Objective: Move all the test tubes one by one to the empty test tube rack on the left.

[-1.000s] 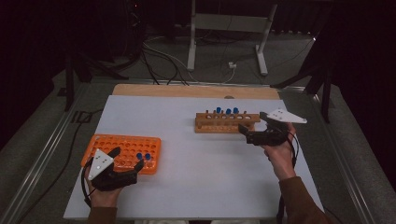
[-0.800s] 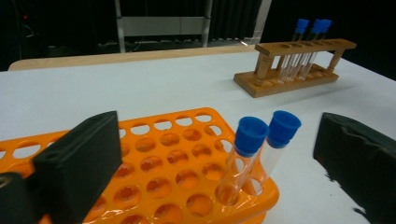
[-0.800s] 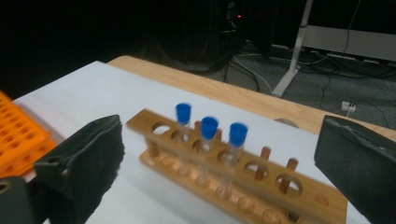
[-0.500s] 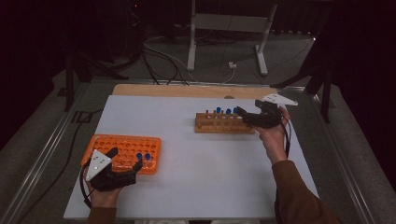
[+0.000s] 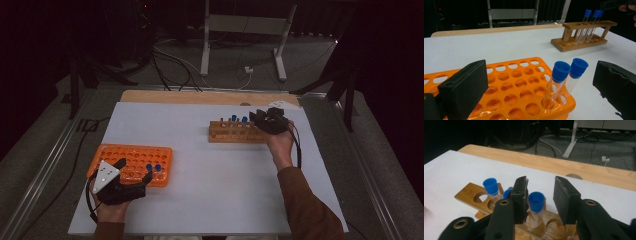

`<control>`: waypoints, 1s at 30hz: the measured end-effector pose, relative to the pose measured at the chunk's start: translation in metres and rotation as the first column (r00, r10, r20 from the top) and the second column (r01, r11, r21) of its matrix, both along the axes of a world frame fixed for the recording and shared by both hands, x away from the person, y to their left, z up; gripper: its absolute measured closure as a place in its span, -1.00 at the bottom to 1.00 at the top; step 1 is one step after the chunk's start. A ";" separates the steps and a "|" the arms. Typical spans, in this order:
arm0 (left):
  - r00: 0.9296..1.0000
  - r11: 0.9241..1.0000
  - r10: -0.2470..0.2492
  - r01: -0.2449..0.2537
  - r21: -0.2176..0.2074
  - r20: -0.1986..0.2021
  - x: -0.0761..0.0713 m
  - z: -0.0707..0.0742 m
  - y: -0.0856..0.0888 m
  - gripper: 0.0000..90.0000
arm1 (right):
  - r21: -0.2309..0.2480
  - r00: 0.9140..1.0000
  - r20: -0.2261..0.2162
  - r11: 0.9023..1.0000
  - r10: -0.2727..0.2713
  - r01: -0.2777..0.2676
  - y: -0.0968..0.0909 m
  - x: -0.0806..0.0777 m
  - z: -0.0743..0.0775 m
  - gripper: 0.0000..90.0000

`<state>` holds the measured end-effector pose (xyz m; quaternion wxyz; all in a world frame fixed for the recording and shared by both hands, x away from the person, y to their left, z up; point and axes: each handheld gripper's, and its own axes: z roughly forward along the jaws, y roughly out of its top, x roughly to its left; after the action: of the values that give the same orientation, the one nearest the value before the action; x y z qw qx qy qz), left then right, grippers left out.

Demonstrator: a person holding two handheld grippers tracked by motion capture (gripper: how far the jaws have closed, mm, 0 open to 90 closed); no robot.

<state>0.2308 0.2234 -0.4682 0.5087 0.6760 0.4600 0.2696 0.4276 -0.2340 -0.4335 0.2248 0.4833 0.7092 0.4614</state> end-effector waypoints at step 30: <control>1.000 1.000 0.010 -0.010 0.007 -0.003 0.000 -0.001 -0.001 -0.98 | -0.041 0.999 -0.023 0.999 -0.032 0.031 0.011 -0.006 -0.028 0.69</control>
<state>0.2304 0.2224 -0.4690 0.5044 0.6757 0.4632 0.2727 0.4217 -0.2232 -0.4620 0.2333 0.4951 0.7133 0.4377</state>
